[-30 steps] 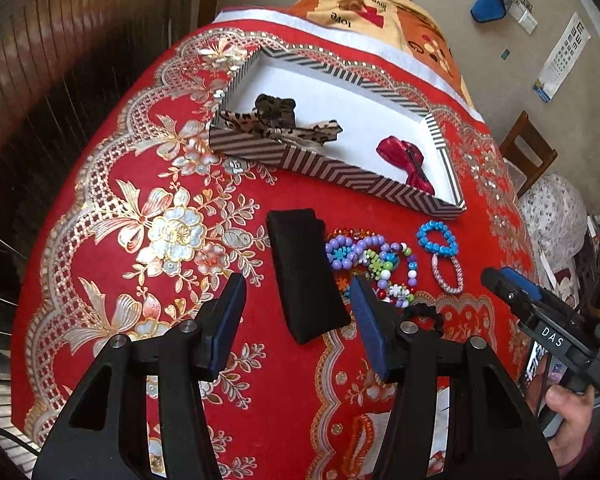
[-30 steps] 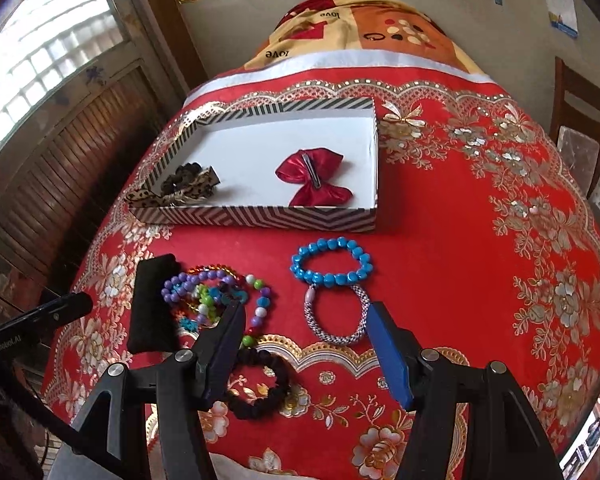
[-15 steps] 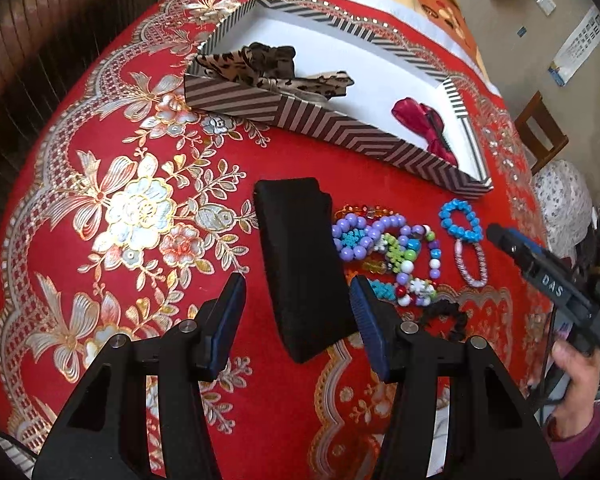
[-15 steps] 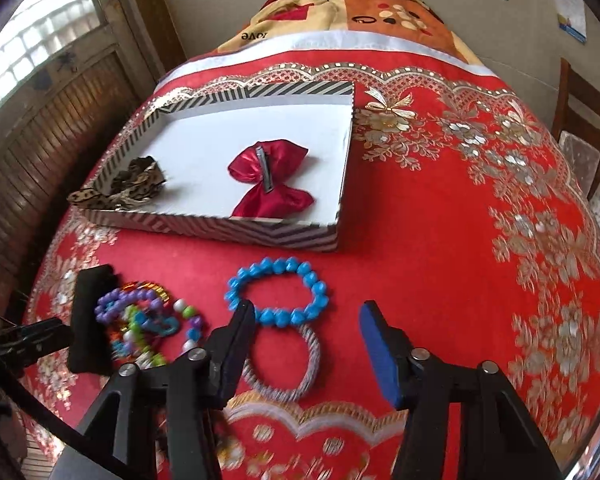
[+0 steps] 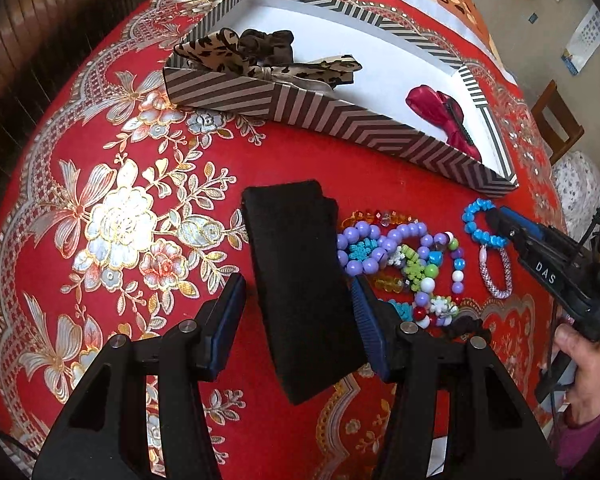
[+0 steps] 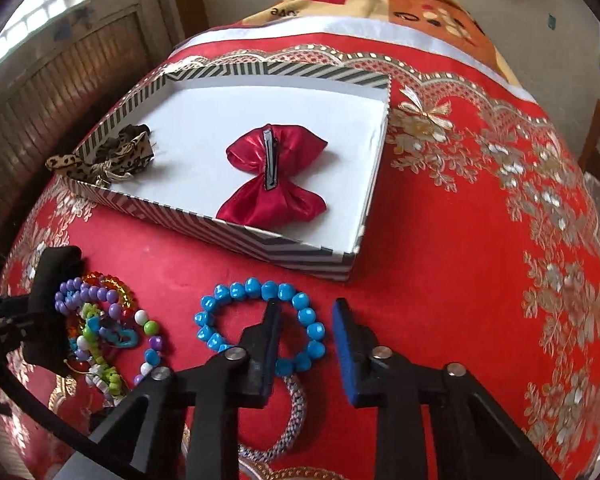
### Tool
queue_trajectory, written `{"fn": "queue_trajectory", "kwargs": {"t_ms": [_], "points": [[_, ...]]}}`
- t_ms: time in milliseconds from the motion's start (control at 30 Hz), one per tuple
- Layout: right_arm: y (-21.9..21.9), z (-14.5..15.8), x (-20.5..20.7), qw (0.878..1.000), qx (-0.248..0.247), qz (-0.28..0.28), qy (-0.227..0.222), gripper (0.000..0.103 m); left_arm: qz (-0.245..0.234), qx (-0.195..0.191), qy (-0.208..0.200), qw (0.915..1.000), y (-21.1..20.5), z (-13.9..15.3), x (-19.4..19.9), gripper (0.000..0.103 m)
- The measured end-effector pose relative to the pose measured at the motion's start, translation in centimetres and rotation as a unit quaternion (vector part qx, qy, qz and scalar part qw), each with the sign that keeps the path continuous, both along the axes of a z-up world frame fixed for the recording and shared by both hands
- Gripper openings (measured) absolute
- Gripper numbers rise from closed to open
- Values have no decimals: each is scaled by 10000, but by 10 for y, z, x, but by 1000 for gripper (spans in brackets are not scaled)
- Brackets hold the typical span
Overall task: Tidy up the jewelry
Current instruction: 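Grasp the black fabric case with left tool while right grasps blue bead bracelet, then lift and carry the black case and blue bracelet over the white box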
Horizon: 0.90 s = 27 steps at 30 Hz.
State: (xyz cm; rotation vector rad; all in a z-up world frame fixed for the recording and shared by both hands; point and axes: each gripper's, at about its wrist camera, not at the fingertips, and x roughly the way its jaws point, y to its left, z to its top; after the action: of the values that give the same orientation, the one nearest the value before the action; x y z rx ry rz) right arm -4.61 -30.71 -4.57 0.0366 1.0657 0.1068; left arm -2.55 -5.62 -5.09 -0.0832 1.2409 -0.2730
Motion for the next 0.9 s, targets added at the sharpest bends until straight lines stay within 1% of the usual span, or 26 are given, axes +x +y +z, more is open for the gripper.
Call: {"fn": "queue_trajectory", "kwargs": {"t_ms": [33, 67, 133, 167, 267, 500, 733, 900], "points": [[0, 0, 1, 10000, 16, 17, -3, 11, -26, 8, -22, 10000, 0, 0, 0, 48], [0, 0, 2, 10000, 60, 26, 2, 9, -61, 48, -58, 10000, 0, 0, 0, 37], [-2, 0, 4, 9999, 131, 38, 7, 8, -94, 28, -66, 9999, 1, 0, 1, 32], [-3, 2, 5, 9998, 172, 36, -15, 8, -91, -15, -80, 9999, 3, 0, 2, 24], [-5, 9, 3, 9995, 286, 18, -96, 8, -82, -49, -163, 9998, 11, 5, 0, 17], [-4, 40, -7, 9978, 508, 66, -412, 8, 18, -92, -378, 9992, 23, 24, -4, 14], [-3, 75, -18, 9957, 527, 101, -749, 8, -26, -212, -638, 9977, 28, 49, -8, 14], [-5, 91, -22, 9944, 526, 93, -906, 8, -73, -217, -834, 9963, 26, 65, -6, 14]]}}
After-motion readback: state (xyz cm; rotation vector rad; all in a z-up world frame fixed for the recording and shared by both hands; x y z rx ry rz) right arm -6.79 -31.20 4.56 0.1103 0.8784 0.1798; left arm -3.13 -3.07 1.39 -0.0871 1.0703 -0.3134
